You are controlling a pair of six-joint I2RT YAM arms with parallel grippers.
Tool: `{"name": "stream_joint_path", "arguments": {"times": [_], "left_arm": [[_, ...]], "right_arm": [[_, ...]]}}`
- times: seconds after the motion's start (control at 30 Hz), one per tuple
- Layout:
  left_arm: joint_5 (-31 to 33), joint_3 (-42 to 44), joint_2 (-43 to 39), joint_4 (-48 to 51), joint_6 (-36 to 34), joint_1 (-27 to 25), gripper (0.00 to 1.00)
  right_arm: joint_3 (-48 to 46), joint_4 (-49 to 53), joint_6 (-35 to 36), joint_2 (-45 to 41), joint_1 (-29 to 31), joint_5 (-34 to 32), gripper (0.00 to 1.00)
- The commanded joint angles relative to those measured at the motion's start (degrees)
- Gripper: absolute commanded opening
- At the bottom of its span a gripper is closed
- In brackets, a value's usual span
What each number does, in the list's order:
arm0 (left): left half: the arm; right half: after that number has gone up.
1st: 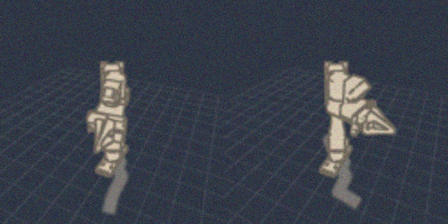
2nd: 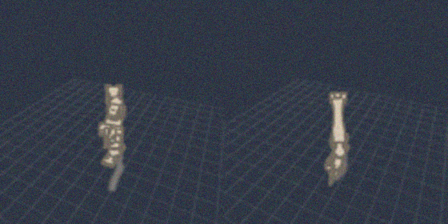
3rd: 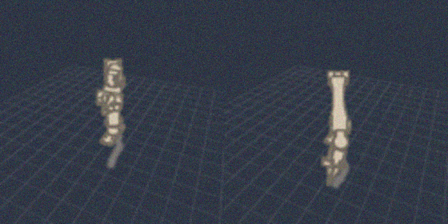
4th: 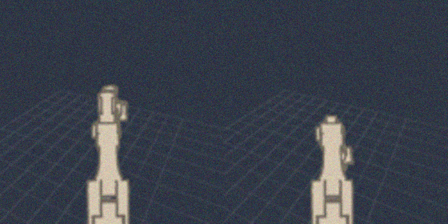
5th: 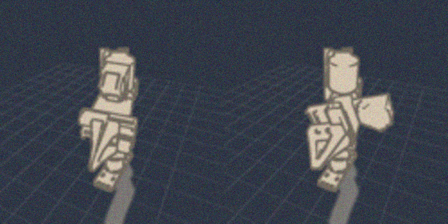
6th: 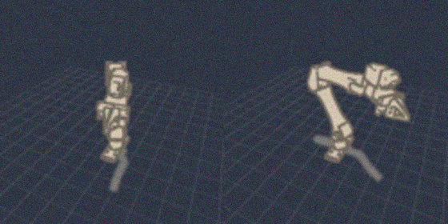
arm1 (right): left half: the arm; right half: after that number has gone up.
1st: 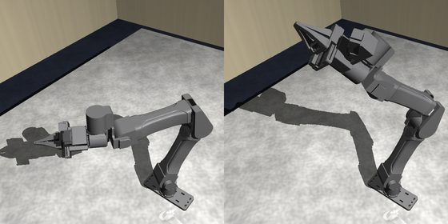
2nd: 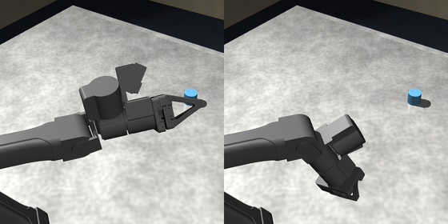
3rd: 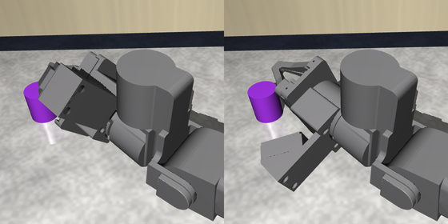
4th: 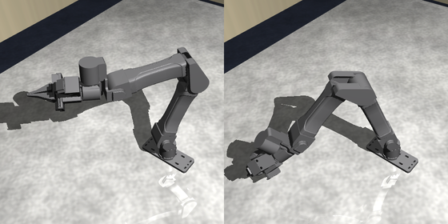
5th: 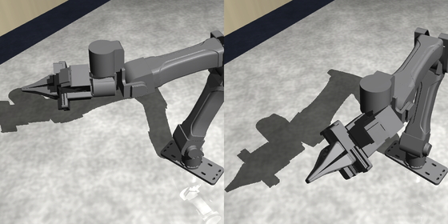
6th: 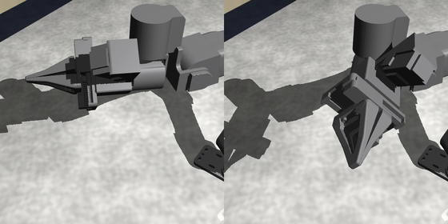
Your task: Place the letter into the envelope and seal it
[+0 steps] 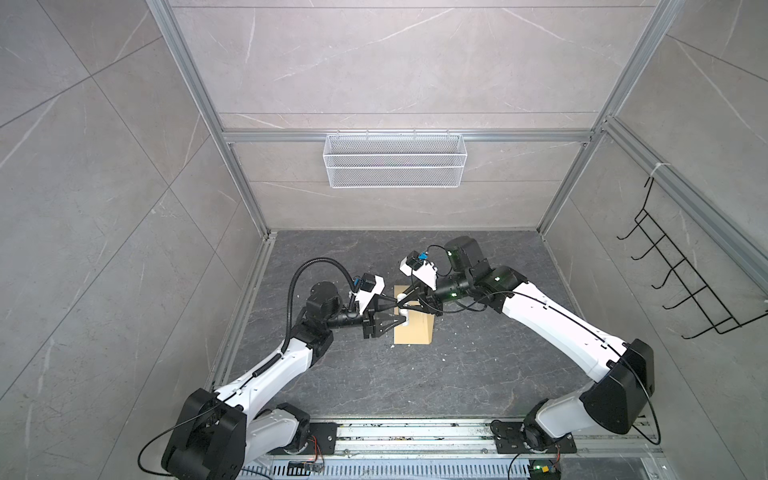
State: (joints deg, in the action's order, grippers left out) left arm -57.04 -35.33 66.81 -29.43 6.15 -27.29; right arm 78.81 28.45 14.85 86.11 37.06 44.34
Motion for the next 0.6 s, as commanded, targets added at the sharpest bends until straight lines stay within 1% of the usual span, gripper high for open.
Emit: {"name": "stream_joint_path", "arguments": {"times": [0.0,0.3,0.57], "left_arm": [[-2.54,-2.29,0.36,-0.13,-1.32,0.02,0.54],[-1.7,-2.47,1.83,-2.1,0.3,-0.05,0.46],[-1.67,-3.08,3.21,-3.21,1.46,-0.05,0.42]], "right_arm": [[0.54,-0.91,0.59,-1.17,0.13,2.6,0.0],[0.96,-1.16,0.34,-0.11,0.19,2.95,0.0],[1.66,-1.37,0.09,0.72,0.72,2.25,0.0]]}}
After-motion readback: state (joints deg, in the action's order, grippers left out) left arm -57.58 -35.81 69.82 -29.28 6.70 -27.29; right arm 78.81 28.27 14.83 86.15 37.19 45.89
